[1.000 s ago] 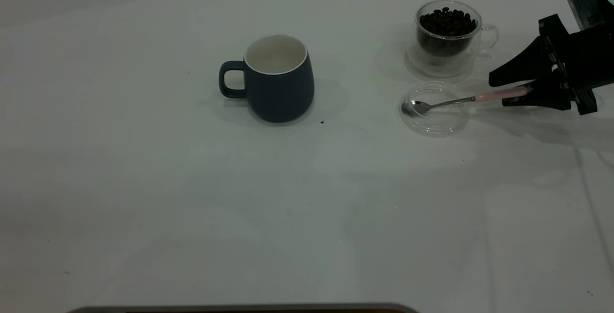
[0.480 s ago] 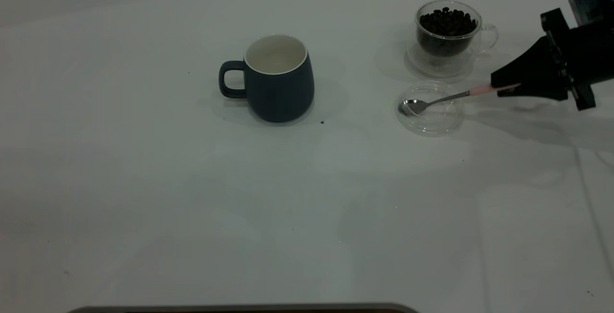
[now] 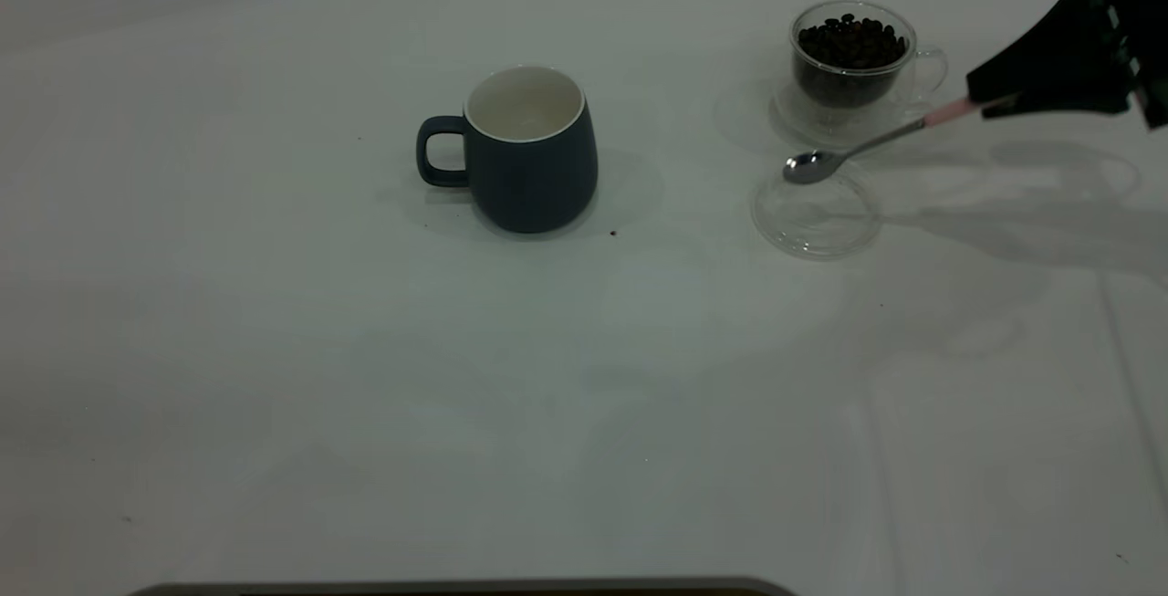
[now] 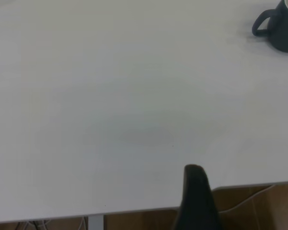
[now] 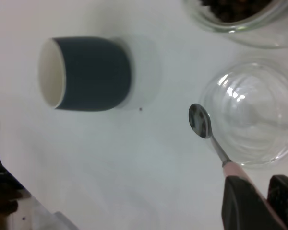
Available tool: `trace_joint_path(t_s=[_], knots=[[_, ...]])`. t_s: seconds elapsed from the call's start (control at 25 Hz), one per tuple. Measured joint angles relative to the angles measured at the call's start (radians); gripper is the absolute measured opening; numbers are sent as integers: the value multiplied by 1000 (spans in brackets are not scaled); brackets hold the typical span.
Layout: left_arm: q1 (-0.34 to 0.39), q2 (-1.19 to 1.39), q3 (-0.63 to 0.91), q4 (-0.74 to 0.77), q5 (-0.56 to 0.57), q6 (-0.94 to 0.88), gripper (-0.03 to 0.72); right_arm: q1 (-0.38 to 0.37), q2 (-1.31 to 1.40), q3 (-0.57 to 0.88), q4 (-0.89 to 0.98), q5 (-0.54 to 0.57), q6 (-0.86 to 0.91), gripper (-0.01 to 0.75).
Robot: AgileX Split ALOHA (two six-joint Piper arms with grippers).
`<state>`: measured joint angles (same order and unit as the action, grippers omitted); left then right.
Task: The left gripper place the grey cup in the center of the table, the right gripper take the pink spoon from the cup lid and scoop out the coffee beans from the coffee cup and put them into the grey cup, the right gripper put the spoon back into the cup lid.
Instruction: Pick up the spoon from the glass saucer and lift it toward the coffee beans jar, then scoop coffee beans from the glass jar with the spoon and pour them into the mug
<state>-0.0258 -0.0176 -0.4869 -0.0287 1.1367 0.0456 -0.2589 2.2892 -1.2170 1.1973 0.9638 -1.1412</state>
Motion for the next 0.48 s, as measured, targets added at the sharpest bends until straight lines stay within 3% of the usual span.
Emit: trace_joint_path(t_s=[0.28,0.48], knots=[[0,0,0,0,0,0,586,7,-155,0,73,-28,-58,114],[0,0,0,0,0,0,586,12,-168,1,166,-180,-183,114]])
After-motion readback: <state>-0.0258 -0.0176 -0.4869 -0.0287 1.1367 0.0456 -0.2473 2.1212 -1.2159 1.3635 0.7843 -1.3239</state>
